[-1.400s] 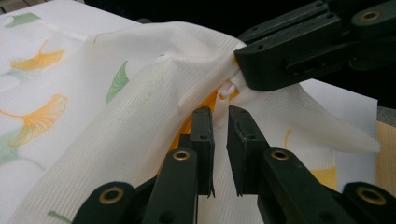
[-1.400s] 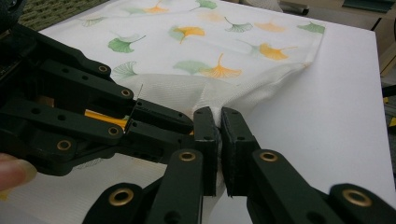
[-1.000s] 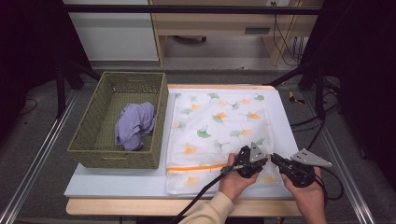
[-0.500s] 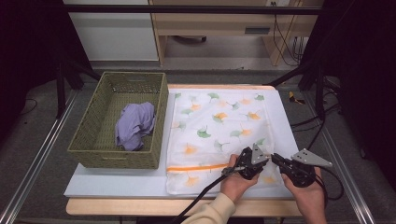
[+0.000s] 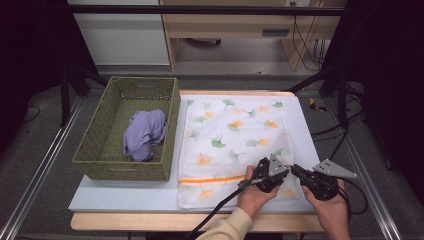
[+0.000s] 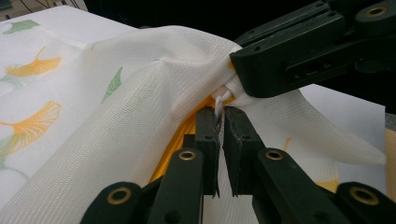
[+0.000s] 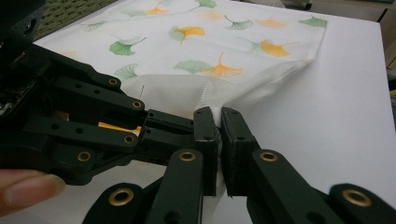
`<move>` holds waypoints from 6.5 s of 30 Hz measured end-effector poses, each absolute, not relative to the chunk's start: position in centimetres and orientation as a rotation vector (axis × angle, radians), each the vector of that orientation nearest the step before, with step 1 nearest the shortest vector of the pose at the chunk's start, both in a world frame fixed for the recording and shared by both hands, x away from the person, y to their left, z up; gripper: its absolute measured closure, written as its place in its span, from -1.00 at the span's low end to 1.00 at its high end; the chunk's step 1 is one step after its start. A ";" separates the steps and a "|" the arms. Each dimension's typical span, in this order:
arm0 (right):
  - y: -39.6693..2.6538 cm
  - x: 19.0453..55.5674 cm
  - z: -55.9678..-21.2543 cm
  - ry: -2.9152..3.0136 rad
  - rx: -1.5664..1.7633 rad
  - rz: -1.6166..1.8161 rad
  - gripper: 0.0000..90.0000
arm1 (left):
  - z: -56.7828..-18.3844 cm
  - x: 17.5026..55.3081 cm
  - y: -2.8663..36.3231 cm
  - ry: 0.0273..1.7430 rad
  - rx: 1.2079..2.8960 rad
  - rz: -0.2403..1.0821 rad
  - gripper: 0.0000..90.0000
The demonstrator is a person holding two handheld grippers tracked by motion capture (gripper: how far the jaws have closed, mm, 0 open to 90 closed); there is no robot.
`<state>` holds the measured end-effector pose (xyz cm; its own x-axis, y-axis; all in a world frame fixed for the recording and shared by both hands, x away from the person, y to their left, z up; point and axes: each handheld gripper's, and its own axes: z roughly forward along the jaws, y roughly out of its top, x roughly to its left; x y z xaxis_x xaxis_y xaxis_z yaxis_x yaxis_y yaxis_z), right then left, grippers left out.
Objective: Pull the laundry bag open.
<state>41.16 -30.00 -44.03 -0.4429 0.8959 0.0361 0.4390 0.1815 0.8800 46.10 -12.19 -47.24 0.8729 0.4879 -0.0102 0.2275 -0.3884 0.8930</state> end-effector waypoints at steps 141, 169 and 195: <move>-29.8 40.5 -44.2 1.979 1.308 1.106 0.92 | -47.7 42.4 -7.9 1.055 1.847 0.428 1.00; -30.2 40.4 -44.3 1.969 1.330 1.090 0.92 | -47.2 42.1 -2.9 1.084 1.866 0.477 1.00; -30.3 40.5 -44.4 1.971 1.335 1.084 0.92 | -47.2 42.0 0.1 1.118 1.866 0.507 1.00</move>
<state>40.48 -30.29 -44.39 -0.3788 0.9253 0.0159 0.5090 0.1940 0.8386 42.01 0.06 -47.21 0.5119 0.8545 -0.0882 0.4967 -0.2107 0.8420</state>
